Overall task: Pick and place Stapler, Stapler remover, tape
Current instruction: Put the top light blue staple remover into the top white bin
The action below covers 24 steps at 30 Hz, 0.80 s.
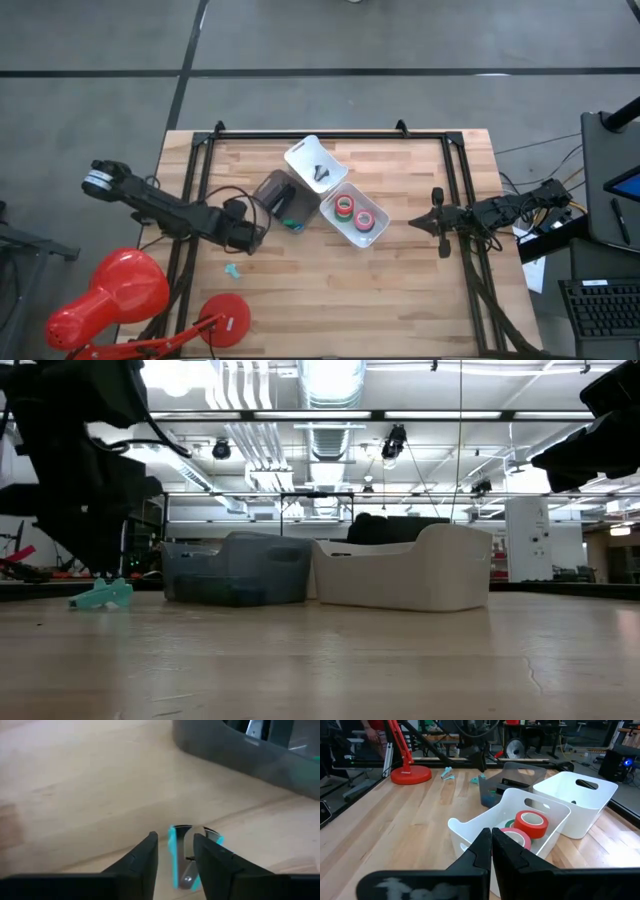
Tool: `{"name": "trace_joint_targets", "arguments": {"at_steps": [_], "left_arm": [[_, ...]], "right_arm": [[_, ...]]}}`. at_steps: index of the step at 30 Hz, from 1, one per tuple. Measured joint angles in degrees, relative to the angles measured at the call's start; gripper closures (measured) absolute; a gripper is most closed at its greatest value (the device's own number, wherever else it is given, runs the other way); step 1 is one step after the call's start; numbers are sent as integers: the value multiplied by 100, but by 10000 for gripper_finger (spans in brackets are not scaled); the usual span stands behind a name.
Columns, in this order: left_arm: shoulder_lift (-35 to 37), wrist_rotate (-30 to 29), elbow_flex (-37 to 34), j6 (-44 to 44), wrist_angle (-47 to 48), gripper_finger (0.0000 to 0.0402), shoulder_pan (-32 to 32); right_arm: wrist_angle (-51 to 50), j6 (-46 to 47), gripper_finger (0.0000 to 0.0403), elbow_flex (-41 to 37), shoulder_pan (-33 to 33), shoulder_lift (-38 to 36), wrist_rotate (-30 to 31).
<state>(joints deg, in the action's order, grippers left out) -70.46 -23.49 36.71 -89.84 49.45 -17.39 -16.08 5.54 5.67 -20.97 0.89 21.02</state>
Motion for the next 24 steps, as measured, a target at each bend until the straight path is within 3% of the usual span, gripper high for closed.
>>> {"name": "trace_joint_targets", "arguments": {"at_steps": [8, 18, 24], "left_arm": [[0, 24, -215, -26, -203, 248, 0], [-2, 48, -505, 15, -612, 252, 0], [-2, 45, -513, 23, -620, 278, 0]], "right_arm": [[0, 2, 394, 0, 0, 2, 0], [0, 0, 394, 0, 1, 2, 2], [0, 0, 394, 0, 2, 2, 0]]}}
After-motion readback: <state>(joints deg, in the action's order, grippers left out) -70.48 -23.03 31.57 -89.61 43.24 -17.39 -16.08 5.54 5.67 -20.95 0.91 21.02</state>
